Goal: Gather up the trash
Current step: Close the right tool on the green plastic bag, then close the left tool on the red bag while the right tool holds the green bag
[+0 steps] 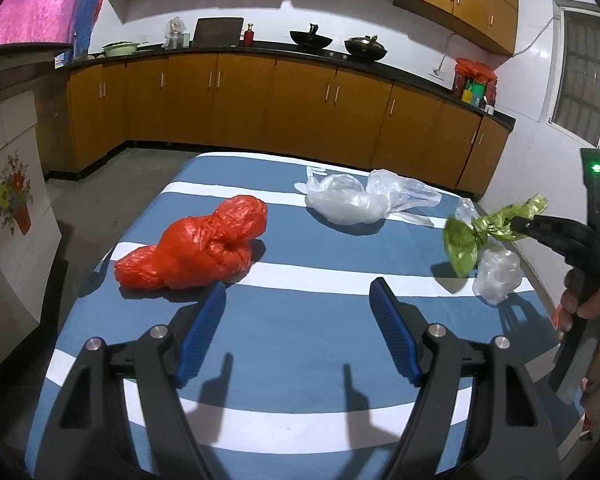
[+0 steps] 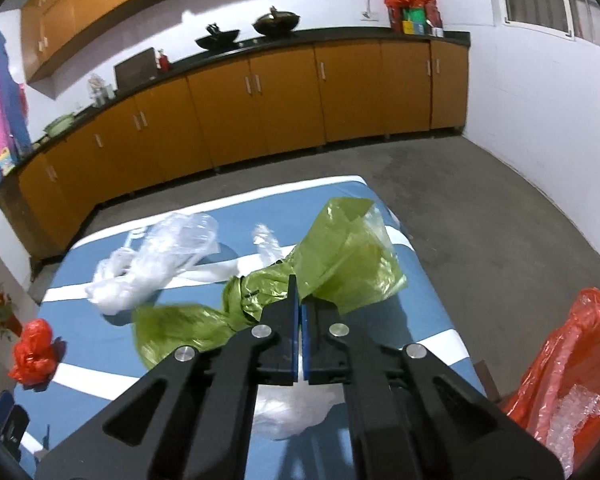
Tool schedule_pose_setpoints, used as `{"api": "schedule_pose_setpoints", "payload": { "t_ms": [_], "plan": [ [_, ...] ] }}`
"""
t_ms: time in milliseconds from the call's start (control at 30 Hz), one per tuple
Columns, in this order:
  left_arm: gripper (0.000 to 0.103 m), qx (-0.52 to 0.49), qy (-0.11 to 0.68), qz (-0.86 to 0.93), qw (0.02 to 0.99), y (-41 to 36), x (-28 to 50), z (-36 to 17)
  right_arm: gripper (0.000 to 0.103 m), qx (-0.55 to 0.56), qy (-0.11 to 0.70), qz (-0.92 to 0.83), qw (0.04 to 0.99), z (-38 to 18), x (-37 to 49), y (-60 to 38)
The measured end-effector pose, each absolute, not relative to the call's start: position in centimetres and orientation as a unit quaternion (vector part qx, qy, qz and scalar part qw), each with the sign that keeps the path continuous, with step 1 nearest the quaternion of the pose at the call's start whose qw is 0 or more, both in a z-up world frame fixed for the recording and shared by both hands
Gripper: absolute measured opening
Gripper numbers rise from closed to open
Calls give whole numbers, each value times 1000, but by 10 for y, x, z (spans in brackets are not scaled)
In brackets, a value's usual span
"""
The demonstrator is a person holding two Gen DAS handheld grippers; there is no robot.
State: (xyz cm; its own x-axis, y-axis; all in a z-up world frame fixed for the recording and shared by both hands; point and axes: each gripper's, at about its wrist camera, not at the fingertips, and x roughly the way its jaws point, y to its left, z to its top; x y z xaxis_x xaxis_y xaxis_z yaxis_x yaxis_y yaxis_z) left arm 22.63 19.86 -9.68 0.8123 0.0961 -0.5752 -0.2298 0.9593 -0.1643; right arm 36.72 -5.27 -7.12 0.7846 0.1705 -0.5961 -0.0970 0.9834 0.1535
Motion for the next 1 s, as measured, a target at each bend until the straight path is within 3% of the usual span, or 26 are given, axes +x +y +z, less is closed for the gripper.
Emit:
{"api": "schedule_pose_setpoints", "payload": {
  "t_ms": [500, 1000],
  "plan": [
    [78, -96, 281, 149, 943, 249, 245, -86, 1, 81, 300, 138, 940, -44, 342, -46],
    [81, -131, 368, 134, 911, 296, 291, -125, 1, 77, 307, 153, 936, -45, 336, -41]
  ]
}}
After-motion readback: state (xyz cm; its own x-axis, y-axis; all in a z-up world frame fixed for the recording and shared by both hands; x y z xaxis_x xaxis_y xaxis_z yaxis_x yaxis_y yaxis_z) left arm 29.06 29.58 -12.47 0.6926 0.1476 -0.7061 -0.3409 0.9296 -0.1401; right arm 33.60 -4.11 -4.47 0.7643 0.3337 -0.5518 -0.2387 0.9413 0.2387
